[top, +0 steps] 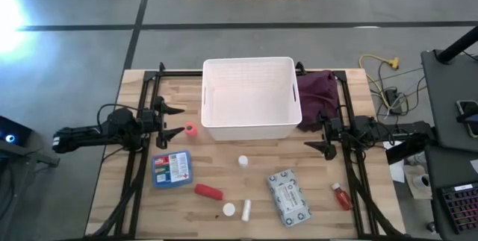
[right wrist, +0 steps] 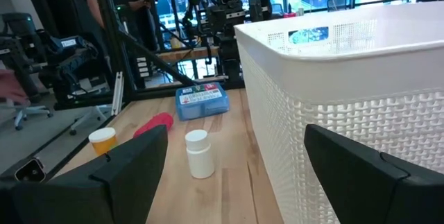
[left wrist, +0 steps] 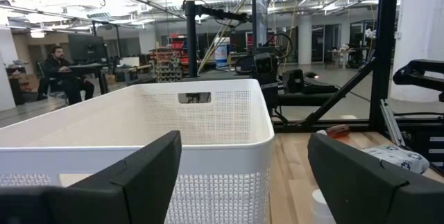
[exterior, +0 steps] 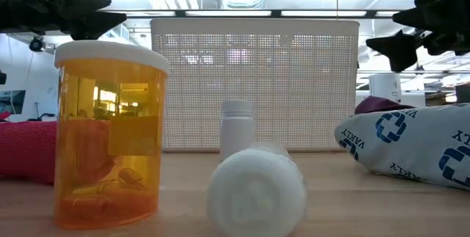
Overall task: Pick & place medical supplies in basket/bin
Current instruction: Put the pink bandage into the white bin
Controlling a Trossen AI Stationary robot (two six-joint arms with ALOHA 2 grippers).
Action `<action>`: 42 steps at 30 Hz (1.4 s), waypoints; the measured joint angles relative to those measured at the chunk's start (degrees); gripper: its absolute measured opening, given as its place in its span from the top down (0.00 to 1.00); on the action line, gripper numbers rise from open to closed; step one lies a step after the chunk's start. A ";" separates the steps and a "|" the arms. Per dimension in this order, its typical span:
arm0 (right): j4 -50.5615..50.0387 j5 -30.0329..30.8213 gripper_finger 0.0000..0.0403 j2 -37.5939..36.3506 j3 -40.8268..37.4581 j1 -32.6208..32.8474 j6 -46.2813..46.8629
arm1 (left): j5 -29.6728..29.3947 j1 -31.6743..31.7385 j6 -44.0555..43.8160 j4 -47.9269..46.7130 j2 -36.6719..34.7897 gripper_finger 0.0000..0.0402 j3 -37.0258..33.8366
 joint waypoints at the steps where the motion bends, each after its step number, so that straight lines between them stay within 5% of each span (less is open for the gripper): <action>1: 0.05 0.00 0.18 -0.02 -0.02 0.02 0.10 | 0.00 0.00 0.00 0.00 0.02 0.27 0.00; 5: 1.37 0.00 0.18 0.00 -0.02 0.02 4.23 | -0.63 0.02 -2.57 1.80 0.23 0.27 0.00; 11: 7.35 0.02 0.18 0.00 0.00 0.00 10.92 | -1.80 0.02 -32.12 6.42 0.77 0.27 0.02; 17: 24.32 0.08 0.18 0.29 0.00 0.00 11.04 | -7.36 0.02 -58.73 14.02 1.55 0.27 0.04; 20: 30.83 3.73 0.18 0.27 0.02 0.02 13.01 | -10.51 0.02 -61.58 14.69 1.51 0.27 0.10; 28: 34.68 26.64 0.18 0.24 0.02 -0.03 17.82 | -10.80 0.02 -61.70 15.88 1.33 0.27 0.26; 42: 40.71 28.69 0.18 0.50 0.00 0.02 24.77 | -10.84 0.02 -64.83 16.01 5.66 0.27 1.72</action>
